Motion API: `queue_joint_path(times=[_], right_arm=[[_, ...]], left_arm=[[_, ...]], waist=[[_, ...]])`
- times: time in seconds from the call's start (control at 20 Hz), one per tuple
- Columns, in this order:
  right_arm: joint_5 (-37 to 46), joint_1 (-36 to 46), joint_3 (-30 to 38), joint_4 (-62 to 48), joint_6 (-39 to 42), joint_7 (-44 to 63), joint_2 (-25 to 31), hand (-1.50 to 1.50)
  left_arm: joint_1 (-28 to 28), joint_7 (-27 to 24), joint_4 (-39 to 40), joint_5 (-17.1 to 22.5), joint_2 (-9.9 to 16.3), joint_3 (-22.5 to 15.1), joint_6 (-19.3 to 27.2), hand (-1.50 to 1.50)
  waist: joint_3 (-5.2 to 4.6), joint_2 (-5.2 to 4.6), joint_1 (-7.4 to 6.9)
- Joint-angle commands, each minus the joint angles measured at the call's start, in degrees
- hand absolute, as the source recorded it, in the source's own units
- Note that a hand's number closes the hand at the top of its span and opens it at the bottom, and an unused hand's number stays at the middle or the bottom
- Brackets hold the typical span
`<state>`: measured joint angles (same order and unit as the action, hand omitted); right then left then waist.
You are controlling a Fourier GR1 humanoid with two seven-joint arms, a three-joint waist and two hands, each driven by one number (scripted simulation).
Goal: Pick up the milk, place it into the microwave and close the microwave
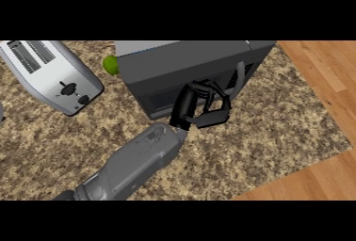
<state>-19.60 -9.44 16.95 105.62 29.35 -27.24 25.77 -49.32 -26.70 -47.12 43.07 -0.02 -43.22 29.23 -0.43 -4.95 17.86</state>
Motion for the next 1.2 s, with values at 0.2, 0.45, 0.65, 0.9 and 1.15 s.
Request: queue_joint_path(times=[0.2, 0.45, 0.65, 0.9, 1.15], right_arm=[[-2.64, 2.67, 1.43, -1.12, 0.66, 2.03, 2.44, -1.5], [-3.22, 4.21, 3.29, -2.06, 0.71, 2.78, 4.63, -1.5], [-4.78, 4.87, 4.04, -3.38, 0.91, 3.37, 5.13, -1.5], [-4.65, 6.48, 4.98, -3.85, 0.5, 3.74, 6.45, -1.5], [-5.12, 8.02, 6.43, -5.44, 0.79, 4.21, 8.48, -1.5]], left_arm=[[-3.72, -3.69, 3.09, 4.01, 0.02, 1.5, -1.29, 1.5], [-4.38, -5.85, 4.16, 5.76, 0.02, 2.03, -1.36, 1.5], [-4.22, -7.37, 5.06, 6.68, 0.02, 0.98, -1.69, 1.5], [-4.71, -9.08, 5.98, 7.83, 0.02, 0.76, -1.89, 1.5], [-5.03, -10.19, 6.24, 9.36, 0.02, 0.46, -2.0, 1.5]], waist=[[0.11, -0.66, 1.16], [0.16, -0.6, 1.02], [0.27, -0.61, 1.33], [0.28, -0.99, 1.41], [0.34, -1.29, 1.62]])
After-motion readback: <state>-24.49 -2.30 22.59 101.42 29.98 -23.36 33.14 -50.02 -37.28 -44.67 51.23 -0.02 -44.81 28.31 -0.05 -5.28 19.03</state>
